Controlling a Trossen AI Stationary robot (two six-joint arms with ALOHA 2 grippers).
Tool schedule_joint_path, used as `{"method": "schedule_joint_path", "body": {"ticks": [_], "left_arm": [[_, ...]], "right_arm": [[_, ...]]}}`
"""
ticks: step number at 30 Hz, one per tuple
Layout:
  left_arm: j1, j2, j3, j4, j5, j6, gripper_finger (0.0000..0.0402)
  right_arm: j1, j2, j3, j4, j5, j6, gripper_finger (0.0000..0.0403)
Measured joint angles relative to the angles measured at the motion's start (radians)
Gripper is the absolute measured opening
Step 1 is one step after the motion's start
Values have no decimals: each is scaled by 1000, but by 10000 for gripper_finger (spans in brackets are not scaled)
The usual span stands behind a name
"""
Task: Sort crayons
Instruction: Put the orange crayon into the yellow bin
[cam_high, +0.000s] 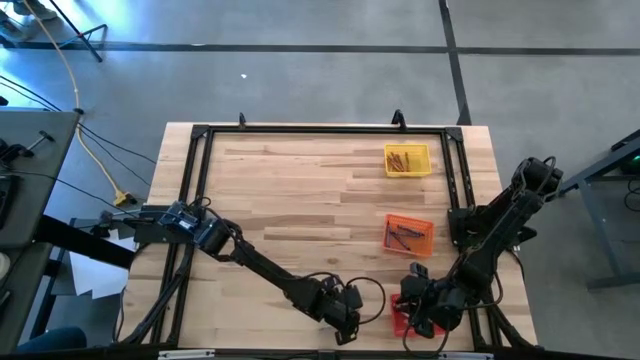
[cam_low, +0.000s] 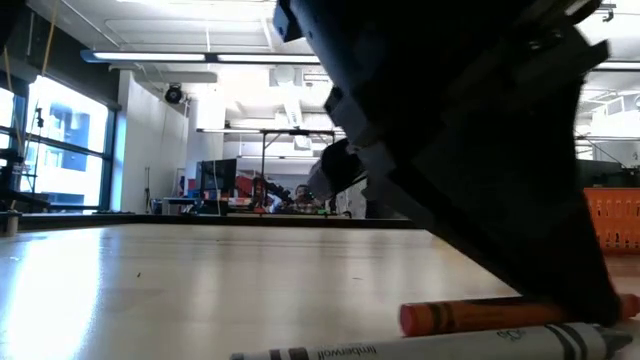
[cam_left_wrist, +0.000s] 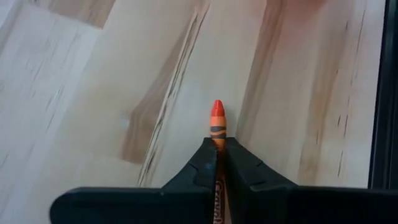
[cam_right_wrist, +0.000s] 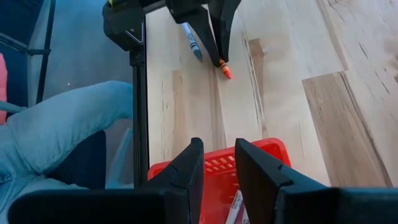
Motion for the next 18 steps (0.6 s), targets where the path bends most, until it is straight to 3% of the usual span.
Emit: {"method": "schedule_joint_path", "body": {"ticks": [7, 18], "left_arm": [[2, 9, 63, -10, -7, 58, 1], [11, 5, 65, -12, -47, 50, 1]], "right_arm": [[17, 0, 0, 0, 0, 0, 86], [70, 0, 0, 0, 18, 29, 86]]}}
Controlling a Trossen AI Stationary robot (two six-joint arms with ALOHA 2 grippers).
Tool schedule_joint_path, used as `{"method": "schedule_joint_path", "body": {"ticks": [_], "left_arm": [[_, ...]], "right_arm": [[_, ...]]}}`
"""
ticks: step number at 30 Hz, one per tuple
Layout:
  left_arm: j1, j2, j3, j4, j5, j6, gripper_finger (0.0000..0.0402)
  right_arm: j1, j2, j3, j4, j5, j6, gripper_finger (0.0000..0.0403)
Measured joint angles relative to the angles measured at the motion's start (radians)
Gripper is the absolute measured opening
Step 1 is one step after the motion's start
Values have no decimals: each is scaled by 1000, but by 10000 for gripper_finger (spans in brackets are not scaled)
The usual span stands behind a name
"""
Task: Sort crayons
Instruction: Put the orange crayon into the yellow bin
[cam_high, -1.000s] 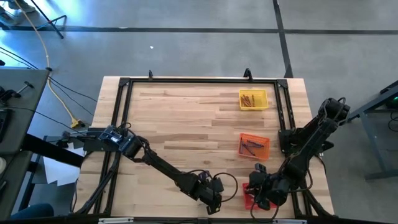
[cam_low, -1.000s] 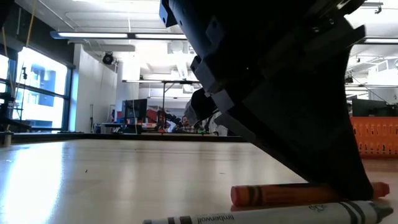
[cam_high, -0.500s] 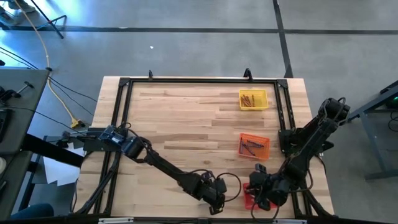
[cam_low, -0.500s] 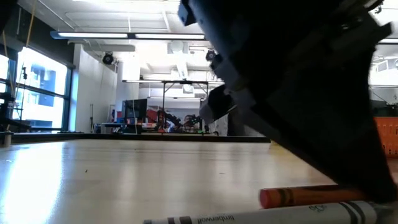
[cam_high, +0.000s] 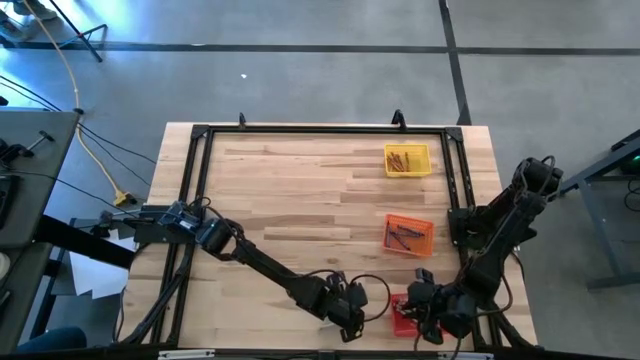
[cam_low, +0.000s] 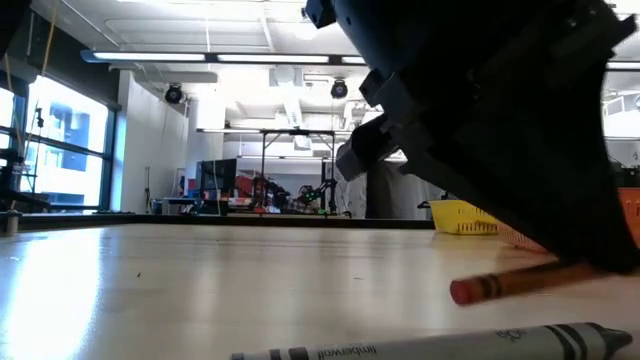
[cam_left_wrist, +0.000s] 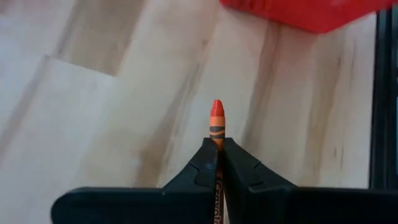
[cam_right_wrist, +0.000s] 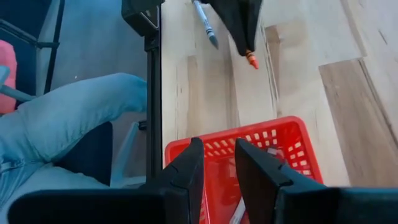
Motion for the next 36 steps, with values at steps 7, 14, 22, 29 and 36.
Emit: {"method": "schedule_joint_path", "body": {"ticks": [7, 14, 22, 29, 36], "left_arm": [[18, -52, 2, 9, -151, 51, 1], [24, -150, 2, 16, -360, 156, 1], [-1, -225, 4, 174, -638, 308, 0], [-41, -228, 4, 441, -763, 515, 0], [-61, -228, 3, 568, -796, 611, 0]], "right_arm": [[32, 0, 0, -1, 99, 0, 86], [50, 0, -1, -9, 276, -12, 86], [53, 0, -1, 3, 627, -67, 86], [53, 28, -1, 134, 866, -195, 86], [37, 94, -1, 350, 901, -358, 86]]}}
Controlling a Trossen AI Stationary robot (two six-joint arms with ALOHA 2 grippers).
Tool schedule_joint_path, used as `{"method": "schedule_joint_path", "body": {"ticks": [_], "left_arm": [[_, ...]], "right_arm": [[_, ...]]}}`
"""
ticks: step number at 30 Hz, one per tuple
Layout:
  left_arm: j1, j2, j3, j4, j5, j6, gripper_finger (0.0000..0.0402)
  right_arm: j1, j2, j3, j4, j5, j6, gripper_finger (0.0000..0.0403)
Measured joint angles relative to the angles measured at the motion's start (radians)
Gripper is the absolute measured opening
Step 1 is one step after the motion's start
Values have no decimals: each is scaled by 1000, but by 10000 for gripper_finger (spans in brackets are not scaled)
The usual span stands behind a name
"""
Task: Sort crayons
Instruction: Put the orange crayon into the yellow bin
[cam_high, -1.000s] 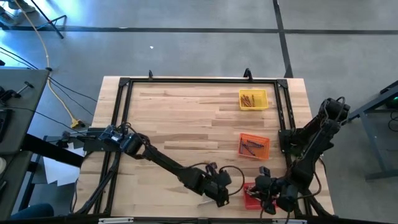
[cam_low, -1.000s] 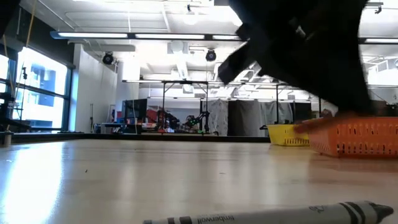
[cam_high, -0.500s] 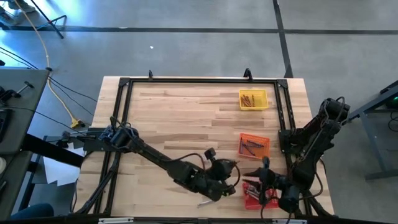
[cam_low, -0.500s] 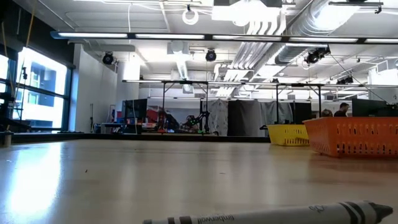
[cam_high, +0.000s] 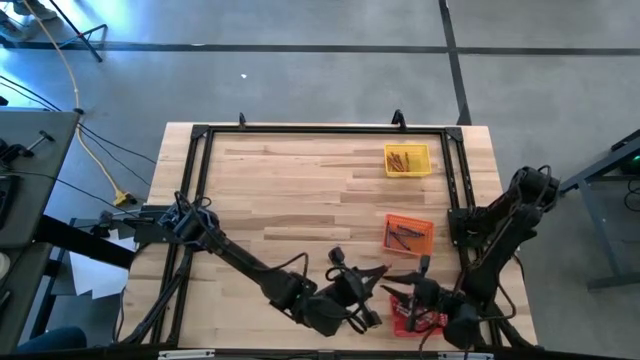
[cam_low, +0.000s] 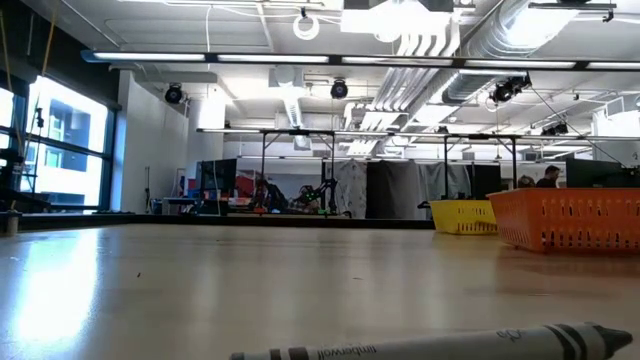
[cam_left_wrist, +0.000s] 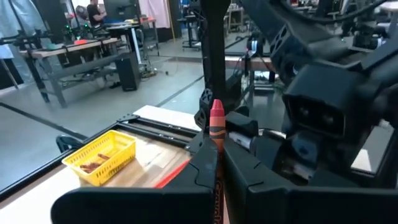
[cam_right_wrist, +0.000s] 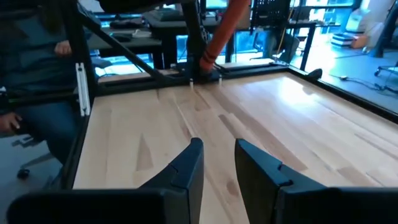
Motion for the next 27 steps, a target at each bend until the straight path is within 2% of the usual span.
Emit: {"method": "schedule_joint_path", "body": {"ticks": [7, 11, 21, 27], "left_arm": [[-3, 5, 0, 19, -4, 2, 0], [-3, 6, 0, 21, -4, 2, 0], [-3, 8, 0, 35, 2, 2, 0], [-4, 8, 0, 35, 3, 9, 0]], "right_arm": [[-34, 50, 0, 233, 14, -213, 86], [-55, 57, 0, 285, -2, -300, 89], [-109, 57, 0, 290, -18, -309, 138], [-145, 57, 0, 298, -20, -336, 150]]}}
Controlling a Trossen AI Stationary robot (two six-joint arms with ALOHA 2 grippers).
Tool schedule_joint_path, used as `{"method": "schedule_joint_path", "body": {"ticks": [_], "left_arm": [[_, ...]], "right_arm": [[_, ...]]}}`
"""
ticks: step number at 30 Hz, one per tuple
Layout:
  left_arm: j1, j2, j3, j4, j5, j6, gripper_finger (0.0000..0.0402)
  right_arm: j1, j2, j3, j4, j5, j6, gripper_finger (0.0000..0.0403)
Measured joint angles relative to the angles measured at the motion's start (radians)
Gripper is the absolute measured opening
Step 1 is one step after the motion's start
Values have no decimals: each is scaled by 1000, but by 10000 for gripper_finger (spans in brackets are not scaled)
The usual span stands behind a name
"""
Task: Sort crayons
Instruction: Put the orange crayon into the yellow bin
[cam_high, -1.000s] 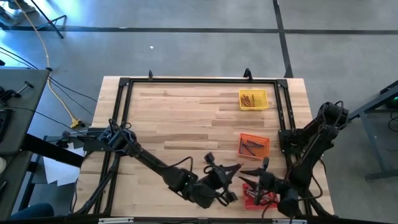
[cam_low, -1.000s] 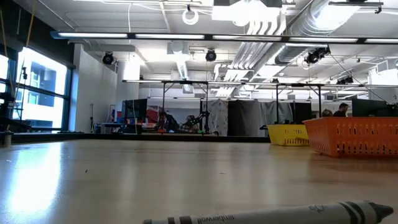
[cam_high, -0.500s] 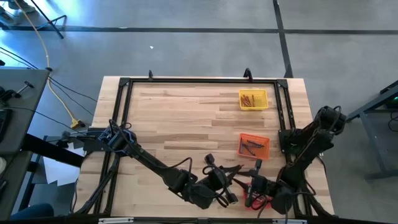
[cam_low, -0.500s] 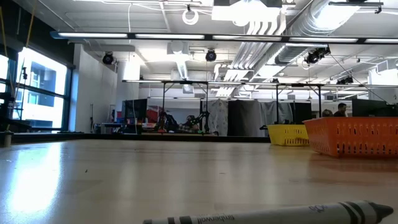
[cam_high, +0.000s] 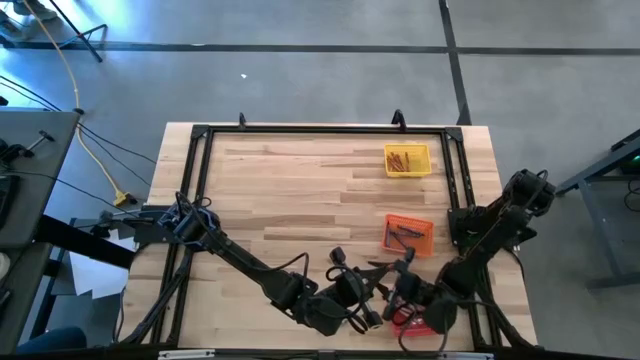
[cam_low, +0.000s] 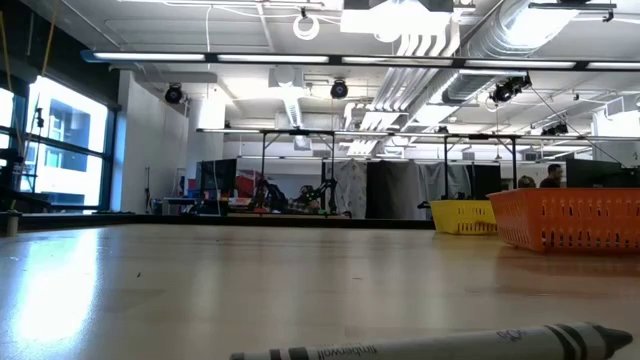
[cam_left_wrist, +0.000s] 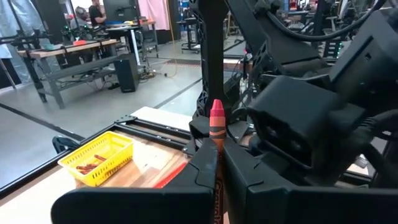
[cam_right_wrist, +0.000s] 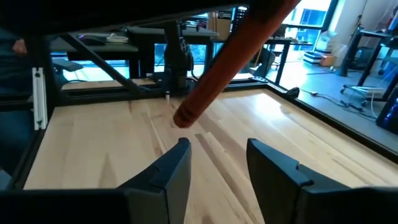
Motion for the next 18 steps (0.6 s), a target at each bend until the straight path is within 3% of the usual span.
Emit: {"method": "schedule_joint_path", "body": {"ticks": [18], "left_arm": [[1, 0, 0, 57, 14, 104, 0]], "right_arm": [[-18, -1, 0, 172, -42, -96, 152]]}}
